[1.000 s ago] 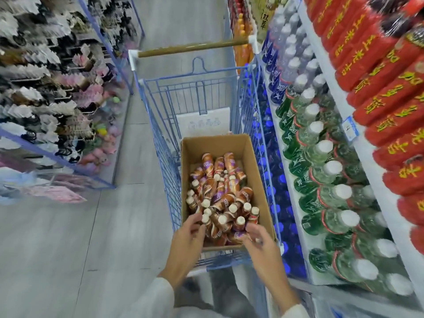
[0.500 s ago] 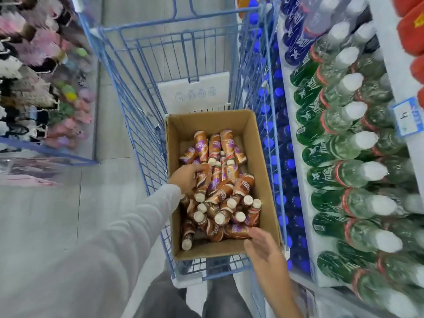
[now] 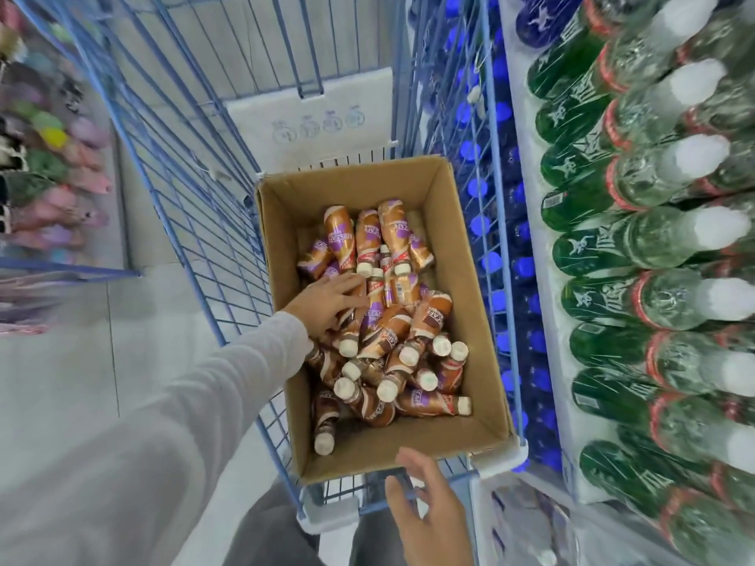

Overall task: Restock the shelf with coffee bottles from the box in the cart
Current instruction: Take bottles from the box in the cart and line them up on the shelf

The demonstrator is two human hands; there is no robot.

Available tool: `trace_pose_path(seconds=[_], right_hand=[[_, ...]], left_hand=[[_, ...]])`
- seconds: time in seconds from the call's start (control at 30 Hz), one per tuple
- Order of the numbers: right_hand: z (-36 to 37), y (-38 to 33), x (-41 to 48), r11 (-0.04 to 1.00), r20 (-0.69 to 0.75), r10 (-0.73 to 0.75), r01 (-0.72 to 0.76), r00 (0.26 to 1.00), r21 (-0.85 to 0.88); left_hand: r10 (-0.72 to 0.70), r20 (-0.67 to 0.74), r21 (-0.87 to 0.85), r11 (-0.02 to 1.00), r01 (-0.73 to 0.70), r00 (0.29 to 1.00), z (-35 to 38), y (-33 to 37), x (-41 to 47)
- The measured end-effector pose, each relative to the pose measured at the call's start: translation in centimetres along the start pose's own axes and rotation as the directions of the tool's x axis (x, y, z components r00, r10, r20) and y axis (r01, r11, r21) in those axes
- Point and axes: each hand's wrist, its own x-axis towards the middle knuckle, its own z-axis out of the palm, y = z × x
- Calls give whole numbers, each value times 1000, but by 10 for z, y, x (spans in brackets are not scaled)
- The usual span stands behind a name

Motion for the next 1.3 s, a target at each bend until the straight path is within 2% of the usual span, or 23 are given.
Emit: trace_pose_path(seconds=[0.1, 0.13, 0.2, 0.27, 0.37, 0.47, 0.53, 0.67, 0.8, 0.93, 1.07, 1.1, 1.17, 1.3], right_hand=[[-2, -6, 3, 999, 21, -22, 22, 1000, -24], [-4, -9, 5, 999, 22, -30, 31, 999, -24], [-10, -19, 5, 998, 24, -53, 53, 998, -18], [-18, -30, 5, 995, 32, -94, 95, 995, -23], [-26, -42, 9, 983, 21, -179, 180, 984, -31], [-29, -54, 21, 971, 24, -223, 224, 975, -79], [-30, -62, 34, 954, 43, -260, 264, 965, -142], [-29, -79, 67, 912, 92, -310, 323, 946, -251], [-17, -99, 114, 802, 169, -364, 400, 916, -443], [-2, -111, 166, 609, 285, -343, 443, 895, -659], [13, -111, 191, 231, 438, -269, 499, 858, -835], [17, -110, 193, 166, 450, -253, 497, 856, -852], [25, -105, 199, 108, 452, -235, 485, 860, -868], [33, -92, 213, 109, 439, -234, 472, 867, -875]], left_hand=[[54, 44, 37, 998, -56, 998, -4, 3, -1], [44, 21, -25, 999, -43, 999, -7, 8, -4], [-52, -55, -298, 954, 34, 997, -14, 17, -11], [-194, -103, -588, 803, 97, 976, -24, 30, -25], [-369, -95, -872, 479, 102, 925, -41, 55, -57], [-509, -26, -996, 89, 22, 861, -54, 76, -93], [-565, 6, -993, -100, -61, 825, -60, 89, -119], [-672, 31, -952, -246, -183, 740, -62, 114, -172], [-682, 142, -886, -411, -215, 717, -57, 134, -205], [-690, 200, -851, -474, -225, 695, -51, 144, -225], [-719, 240, -869, -458, -184, 652, -42, 148, -233], [-724, 243, -870, -457, -185, 645, -41, 148, -233], [-728, 248, -874, -453, -176, 639, -40, 147, -234], [-719, 251, -881, -447, -155, 648, -39, 148, -236]])
